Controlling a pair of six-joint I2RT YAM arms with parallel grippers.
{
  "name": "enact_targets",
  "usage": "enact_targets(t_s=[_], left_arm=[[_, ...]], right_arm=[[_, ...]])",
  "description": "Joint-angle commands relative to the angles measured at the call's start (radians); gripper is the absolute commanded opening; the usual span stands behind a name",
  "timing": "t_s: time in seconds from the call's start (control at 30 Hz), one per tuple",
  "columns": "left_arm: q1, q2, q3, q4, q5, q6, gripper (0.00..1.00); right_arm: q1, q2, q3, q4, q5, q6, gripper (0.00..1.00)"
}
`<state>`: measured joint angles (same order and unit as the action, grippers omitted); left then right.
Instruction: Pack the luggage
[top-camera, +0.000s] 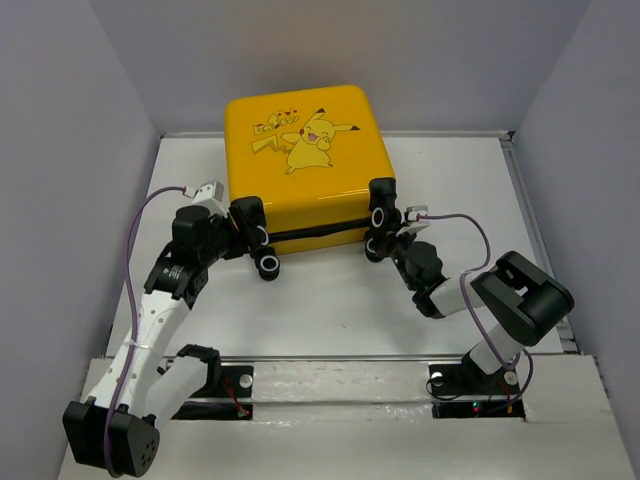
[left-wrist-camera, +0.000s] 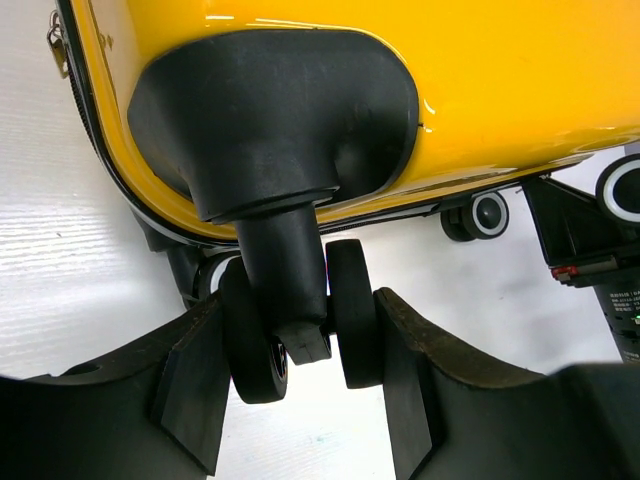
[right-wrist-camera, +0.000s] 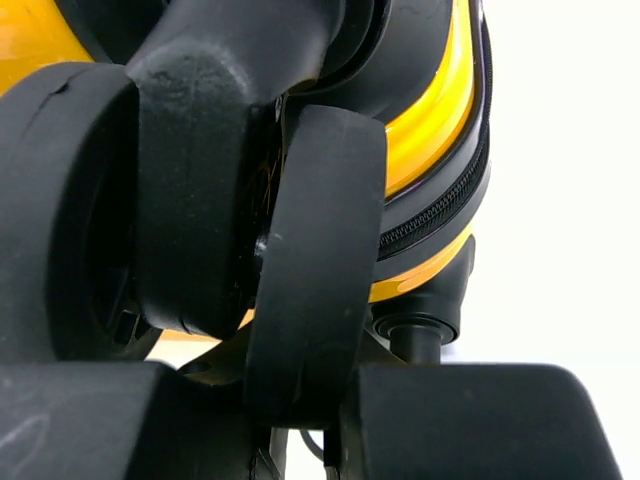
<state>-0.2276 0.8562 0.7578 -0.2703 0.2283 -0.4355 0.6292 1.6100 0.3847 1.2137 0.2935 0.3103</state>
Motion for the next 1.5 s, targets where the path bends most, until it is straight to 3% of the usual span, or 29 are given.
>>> enact_targets(t_s=[0.0, 0.1, 0.2, 0.3, 0.47, 0.6, 0.73, 0.9, 0.97, 1.07, 1.17, 1.3, 1.37, 1.4, 1.47], left_arm=[[-0.013, -0.051, 0.014, 0.154, 0.154, 0.023, 0.06], [-0.015, -0.031, 0.017, 0.192, 0.184, 0.000, 0.06], [-0.015, 0.006, 0.026, 0.261, 0.250, -0.054, 0.06], [-0.062, 0.059, 0.072, 0.321, 0.264, -0.089, 0.06], [-0.162, 0.129, 0.121, 0.371, 0.247, -0.130, 0.06], [-0.216, 0.171, 0.161, 0.411, 0.252, -0.169, 0.06], [-0.249, 0.182, 0.199, 0.428, 0.273, -0.212, 0.06], [-0.253, 0.161, 0.262, 0.413, 0.290, -0.250, 0.06], [-0.253, 0.158, 0.273, 0.413, 0.295, -0.267, 0.06], [-0.253, 0.141, 0.279, 0.384, 0.255, -0.263, 0.06], [-0.253, 0.126, 0.273, 0.304, 0.214, -0.206, 0.06], [-0.251, 0.104, 0.189, 0.339, 0.209, -0.207, 0.06], [-0.251, 0.087, 0.146, 0.358, 0.189, -0.209, 0.06], [-0.251, 0.087, 0.137, 0.365, 0.183, -0.207, 0.06], [-0.251, 0.083, 0.112, 0.385, 0.186, -0.212, 0.06]], right_arm=[[-0.006, -0.001, 0.049, 0.124, -0.088, 0.033, 0.07], [0.023, -0.004, 0.022, 0.144, -0.093, 0.065, 0.07], [0.154, 0.008, 0.029, 0.123, -0.050, 0.032, 0.07], [0.354, 0.068, 0.176, 0.025, 0.094, -0.054, 0.07], [0.530, 0.186, 0.340, -0.065, 0.170, -0.074, 0.07], [0.607, 0.260, 0.455, -0.118, 0.154, -0.039, 0.07], [0.639, 0.300, 0.519, -0.102, 0.012, 0.047, 0.07], [0.691, 0.343, 0.580, -0.077, -0.057, 0.095, 0.07], [0.692, 0.353, 0.573, -0.010, -0.099, 0.147, 0.07], [0.692, 0.303, 0.486, 0.004, -0.012, 0.148, 0.07], [0.681, 0.164, 0.366, -0.138, 0.142, 0.099, 0.07], [0.552, -0.019, 0.238, -0.351, 0.151, 0.191, 0.07], [0.451, -0.103, 0.163, -0.470, 0.107, 0.240, 0.18], [0.422, -0.126, 0.163, -0.512, 0.093, 0.240, 0.18], [0.353, -0.165, 0.164, -0.583, 0.063, 0.225, 0.38]])
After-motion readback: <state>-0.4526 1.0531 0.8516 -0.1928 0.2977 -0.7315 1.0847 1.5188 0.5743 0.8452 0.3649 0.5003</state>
